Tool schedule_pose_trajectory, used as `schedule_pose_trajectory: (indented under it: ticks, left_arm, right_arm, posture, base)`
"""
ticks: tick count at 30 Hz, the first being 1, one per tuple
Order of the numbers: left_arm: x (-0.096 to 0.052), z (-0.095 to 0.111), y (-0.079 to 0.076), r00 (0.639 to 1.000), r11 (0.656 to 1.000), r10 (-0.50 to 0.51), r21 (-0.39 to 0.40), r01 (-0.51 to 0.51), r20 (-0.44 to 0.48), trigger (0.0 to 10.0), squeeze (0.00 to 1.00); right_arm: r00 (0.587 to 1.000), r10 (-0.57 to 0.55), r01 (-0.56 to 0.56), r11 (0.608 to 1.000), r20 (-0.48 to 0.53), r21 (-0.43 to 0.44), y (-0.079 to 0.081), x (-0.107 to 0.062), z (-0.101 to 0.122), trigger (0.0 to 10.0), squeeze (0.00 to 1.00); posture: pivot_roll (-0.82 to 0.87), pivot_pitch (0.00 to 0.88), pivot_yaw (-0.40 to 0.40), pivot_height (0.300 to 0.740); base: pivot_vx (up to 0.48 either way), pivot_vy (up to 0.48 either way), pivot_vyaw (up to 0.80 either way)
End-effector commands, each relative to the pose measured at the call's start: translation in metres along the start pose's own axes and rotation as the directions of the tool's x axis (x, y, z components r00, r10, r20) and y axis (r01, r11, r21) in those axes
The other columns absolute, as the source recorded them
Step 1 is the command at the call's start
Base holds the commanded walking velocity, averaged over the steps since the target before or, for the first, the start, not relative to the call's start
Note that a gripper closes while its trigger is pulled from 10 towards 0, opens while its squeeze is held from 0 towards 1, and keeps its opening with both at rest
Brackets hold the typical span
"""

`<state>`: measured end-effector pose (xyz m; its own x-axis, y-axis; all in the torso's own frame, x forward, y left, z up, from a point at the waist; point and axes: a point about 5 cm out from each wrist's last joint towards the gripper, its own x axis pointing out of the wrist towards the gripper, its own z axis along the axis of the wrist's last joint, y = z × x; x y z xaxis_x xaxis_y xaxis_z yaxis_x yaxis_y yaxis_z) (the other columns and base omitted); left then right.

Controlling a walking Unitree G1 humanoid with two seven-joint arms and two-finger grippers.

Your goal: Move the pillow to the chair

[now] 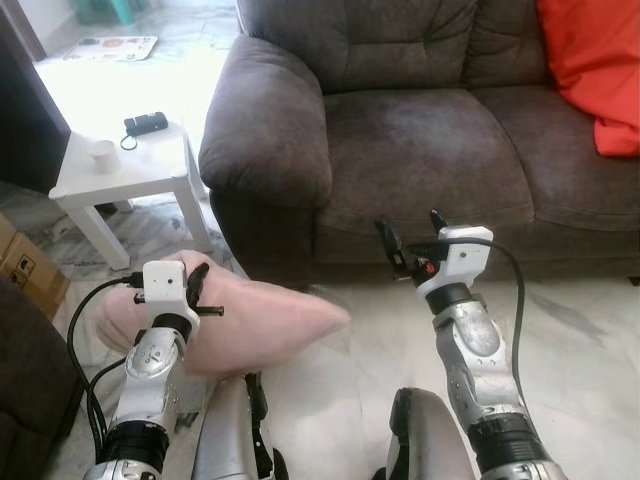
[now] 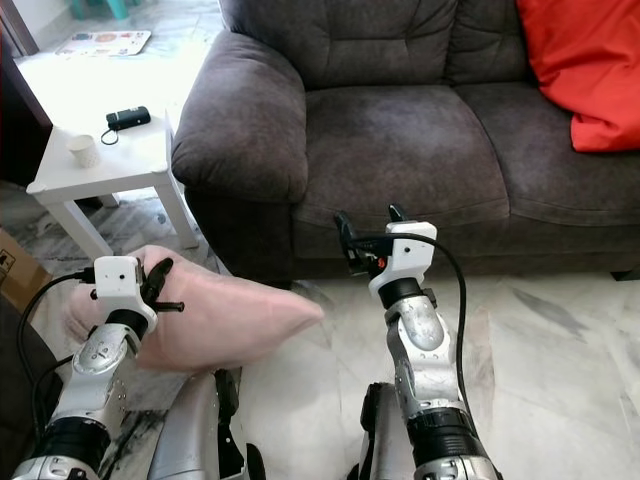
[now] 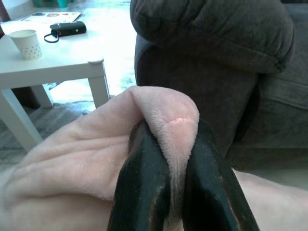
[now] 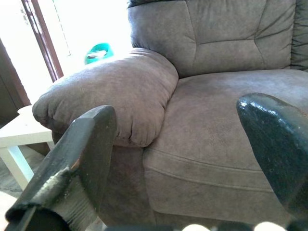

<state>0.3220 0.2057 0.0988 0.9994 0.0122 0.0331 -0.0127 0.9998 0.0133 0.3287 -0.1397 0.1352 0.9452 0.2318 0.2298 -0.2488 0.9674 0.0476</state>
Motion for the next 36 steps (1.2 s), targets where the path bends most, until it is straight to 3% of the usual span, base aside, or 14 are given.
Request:
schedule_pose_trajectory:
  ticks: [1,14,36]
  left_arm:
    - [0.0032,0.0235,0.0011,0.995,1.000,-0.008,0.012,0.006,0.100,10.0,0.00]
    - [0.0006,0.0293,0.0014,0.995,1.000,-0.013,0.016,0.012,0.101,10.0,0.00]
    - [0.0008,0.0330,-0.0027,0.995,1.000,-0.027,0.014,0.026,0.101,10.0,0.00]
  right_arm:
    - [1.000,-0.009,0.009,1.000,0.003,0.008,-0.0009,0.0016,-0.0009,10.0,0.00]
    - [1.000,0.000,0.000,1.000,0.011,0.017,0.0032,0.0055,-0.0012,10.0,0.00]
    - [1.000,0.007,-0.007,1.000,0.014,0.017,0.0055,0.0086,-0.0026,10.0,0.00]
  posture:
    - [0.04,0.036,0.034,0.542]
    - [0.05,0.038,0.036,0.546]
    - [0.05,0.020,0.039,0.683]
  base:
    - [0.000,0.000,0.00]
    - [0.000,0.000,0.00]
    - [0.000,0.000,0.00]
